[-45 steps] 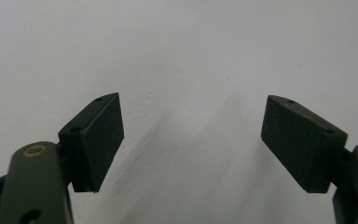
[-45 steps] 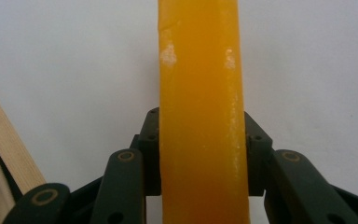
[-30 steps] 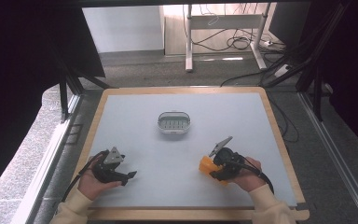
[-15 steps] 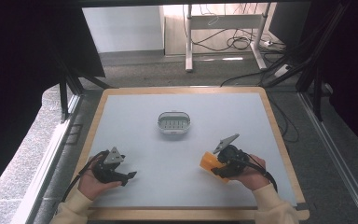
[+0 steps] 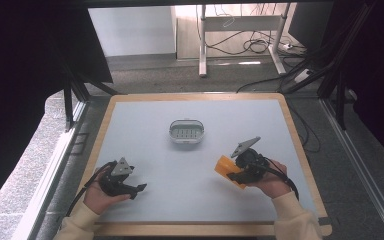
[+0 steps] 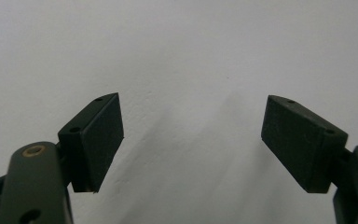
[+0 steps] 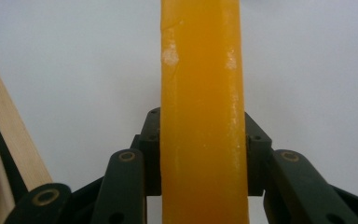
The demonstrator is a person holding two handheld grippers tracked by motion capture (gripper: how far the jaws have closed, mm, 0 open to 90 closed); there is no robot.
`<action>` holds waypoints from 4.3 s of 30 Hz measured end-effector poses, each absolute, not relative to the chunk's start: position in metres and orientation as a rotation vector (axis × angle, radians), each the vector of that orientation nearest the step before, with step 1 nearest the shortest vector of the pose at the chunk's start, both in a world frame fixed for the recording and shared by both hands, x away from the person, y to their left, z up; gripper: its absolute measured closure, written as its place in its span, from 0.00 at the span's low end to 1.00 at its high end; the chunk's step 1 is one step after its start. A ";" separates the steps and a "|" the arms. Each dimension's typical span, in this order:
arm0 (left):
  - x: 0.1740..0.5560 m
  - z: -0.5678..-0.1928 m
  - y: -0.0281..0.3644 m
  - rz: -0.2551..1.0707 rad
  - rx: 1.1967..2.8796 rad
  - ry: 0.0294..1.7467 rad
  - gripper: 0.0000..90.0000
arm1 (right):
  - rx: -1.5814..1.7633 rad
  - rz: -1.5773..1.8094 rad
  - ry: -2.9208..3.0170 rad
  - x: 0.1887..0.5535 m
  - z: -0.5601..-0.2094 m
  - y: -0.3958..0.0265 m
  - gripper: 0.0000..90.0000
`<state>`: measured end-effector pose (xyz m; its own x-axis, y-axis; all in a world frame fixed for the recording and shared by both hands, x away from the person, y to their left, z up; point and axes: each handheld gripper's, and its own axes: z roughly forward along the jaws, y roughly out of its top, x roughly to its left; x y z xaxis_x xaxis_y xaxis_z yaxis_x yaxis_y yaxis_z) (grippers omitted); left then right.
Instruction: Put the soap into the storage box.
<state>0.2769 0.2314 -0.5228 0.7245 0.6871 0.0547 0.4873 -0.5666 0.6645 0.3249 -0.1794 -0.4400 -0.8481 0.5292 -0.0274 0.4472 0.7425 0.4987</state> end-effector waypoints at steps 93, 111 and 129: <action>0.278 -0.525 0.229 0.396 2.305 0.885 0.23 | 0.704 0.741 2.789 0.410 -0.415 -0.153 0.68; 0.278 -0.526 0.229 0.396 2.310 0.881 0.23 | 0.672 0.756 2.807 0.425 -0.414 -0.141 0.68; 0.278 -0.525 0.230 0.401 2.312 0.876 0.23 | 0.635 0.719 2.815 0.442 -0.413 -0.122 0.68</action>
<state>0.2779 0.2300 -0.5253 0.7333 0.6774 0.0586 0.4870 -0.5835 0.6499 0.4424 -0.1223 -0.4127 -0.8956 0.4415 -0.0556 0.3608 0.7936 0.4898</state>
